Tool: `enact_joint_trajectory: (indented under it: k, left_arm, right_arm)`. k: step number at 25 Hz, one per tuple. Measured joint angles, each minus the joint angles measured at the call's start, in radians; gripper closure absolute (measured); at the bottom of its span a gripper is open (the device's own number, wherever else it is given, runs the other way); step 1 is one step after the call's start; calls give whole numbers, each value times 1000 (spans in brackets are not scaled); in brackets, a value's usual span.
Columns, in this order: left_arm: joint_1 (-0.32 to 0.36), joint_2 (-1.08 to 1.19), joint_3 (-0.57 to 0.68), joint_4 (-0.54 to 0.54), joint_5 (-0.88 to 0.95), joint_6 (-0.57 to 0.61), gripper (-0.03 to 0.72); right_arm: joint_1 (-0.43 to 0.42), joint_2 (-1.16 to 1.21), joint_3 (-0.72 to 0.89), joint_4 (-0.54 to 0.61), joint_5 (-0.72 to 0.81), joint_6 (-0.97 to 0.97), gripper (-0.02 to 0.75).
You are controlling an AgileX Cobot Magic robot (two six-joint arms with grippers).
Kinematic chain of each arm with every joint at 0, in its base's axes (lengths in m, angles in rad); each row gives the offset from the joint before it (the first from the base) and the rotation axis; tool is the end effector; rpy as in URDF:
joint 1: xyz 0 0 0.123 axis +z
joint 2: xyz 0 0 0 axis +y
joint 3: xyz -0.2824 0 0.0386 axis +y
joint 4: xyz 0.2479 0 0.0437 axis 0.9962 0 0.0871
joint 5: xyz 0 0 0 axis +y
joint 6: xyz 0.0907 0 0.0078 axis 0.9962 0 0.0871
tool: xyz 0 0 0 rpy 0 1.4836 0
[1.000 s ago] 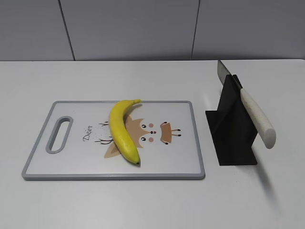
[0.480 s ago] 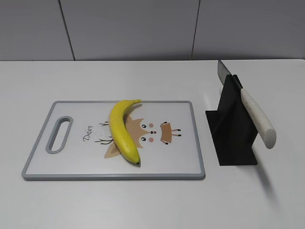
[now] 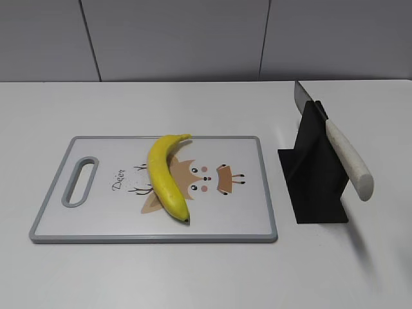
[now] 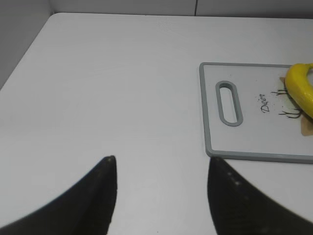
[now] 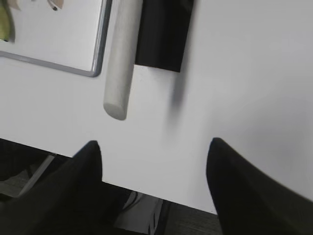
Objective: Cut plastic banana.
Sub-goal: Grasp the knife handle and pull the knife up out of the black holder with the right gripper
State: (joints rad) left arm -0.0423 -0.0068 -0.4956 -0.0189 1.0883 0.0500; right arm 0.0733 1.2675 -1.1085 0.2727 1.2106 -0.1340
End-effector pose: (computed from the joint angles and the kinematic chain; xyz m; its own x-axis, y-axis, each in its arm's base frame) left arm -0.0066 -0.0012 0.2737 -0.4750 0.0614 -0.8778 0.0766 0.9967 0.0282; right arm 0.2279 0.0398 0.3238 -0.9467 -0.1042 -0.3049 -0.1793 0.9565 0.2300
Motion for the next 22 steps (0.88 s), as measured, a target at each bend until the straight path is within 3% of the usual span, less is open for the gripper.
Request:
enact_joint_trajectory:
  k: [4,12,17,22]
  left_arm:
    - [0,0,0,0,0,0,115]
    - [0,0,0,0,0,0,115]
    - [0,0,0,0,0,0,115]
    - [0,0,0,0,0,0,115]
  right_arm:
    - [76,99,-55,-6,-1,9,220]
    - [244,272,-76,-124,-67,178,220]
    - [268,387,-76,-132,-112,206,230]
    - [268,459,-76,-185,-117,252,302]
